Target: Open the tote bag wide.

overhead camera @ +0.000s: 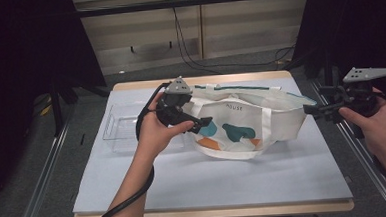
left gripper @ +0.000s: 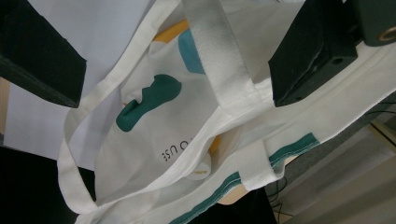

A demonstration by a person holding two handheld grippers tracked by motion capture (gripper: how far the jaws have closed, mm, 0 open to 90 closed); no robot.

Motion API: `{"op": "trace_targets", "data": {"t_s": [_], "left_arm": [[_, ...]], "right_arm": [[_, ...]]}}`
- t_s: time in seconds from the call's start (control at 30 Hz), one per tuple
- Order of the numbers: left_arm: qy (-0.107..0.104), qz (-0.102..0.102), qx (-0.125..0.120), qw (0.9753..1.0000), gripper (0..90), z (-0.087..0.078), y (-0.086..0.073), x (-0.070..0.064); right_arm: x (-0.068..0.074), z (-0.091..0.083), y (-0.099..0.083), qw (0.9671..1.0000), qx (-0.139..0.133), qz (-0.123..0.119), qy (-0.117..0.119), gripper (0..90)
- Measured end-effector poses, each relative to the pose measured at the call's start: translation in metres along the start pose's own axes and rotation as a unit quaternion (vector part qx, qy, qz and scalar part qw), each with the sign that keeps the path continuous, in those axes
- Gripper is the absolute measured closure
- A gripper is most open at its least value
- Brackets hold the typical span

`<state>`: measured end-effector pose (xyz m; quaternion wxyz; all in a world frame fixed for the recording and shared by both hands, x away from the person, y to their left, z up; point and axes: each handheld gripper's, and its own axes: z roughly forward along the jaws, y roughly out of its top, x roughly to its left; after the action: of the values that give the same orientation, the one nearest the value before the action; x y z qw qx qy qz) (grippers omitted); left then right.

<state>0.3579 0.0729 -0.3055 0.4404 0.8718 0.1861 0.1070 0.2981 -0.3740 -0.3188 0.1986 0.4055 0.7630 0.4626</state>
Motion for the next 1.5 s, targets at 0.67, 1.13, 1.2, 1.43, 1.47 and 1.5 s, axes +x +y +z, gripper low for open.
{"op": "trace_targets", "data": {"t_s": [0.67,1.13,1.2,1.43,1.47,1.5], "left_arm": [[-0.020,-0.001,0.006,0.9998,2.6,0.019,0.010,0.001],[-0.036,0.001,0.006,0.9993,13.1,0.029,0.011,0.005],[-0.038,0.000,0.005,0.9993,14.7,0.031,0.010,0.005],[-0.035,0.002,0.007,0.9994,17.4,0.036,0.011,0.005],[-0.033,0.004,0.008,0.9994,18.5,0.036,0.011,0.006],[-0.033,0.004,0.006,0.9994,20.2,0.037,0.010,0.006]], "right_arm": [[0.001,0.021,0.022,0.9999,0.013,-0.010,-0.004,13.0],[-0.004,0.032,0.026,0.9997,0.018,-0.011,-0.008,17.6],[-0.005,0.033,0.027,0.9997,0.019,-0.010,-0.006,18.8],[-0.005,0.039,0.027,0.9997,0.020,-0.016,0.005,23.4],[-0.004,0.039,0.027,0.9996,0.022,-0.016,0.004,23.7],[-0.004,0.040,0.027,0.9996,0.023,-0.018,0.002,23.7]]}}
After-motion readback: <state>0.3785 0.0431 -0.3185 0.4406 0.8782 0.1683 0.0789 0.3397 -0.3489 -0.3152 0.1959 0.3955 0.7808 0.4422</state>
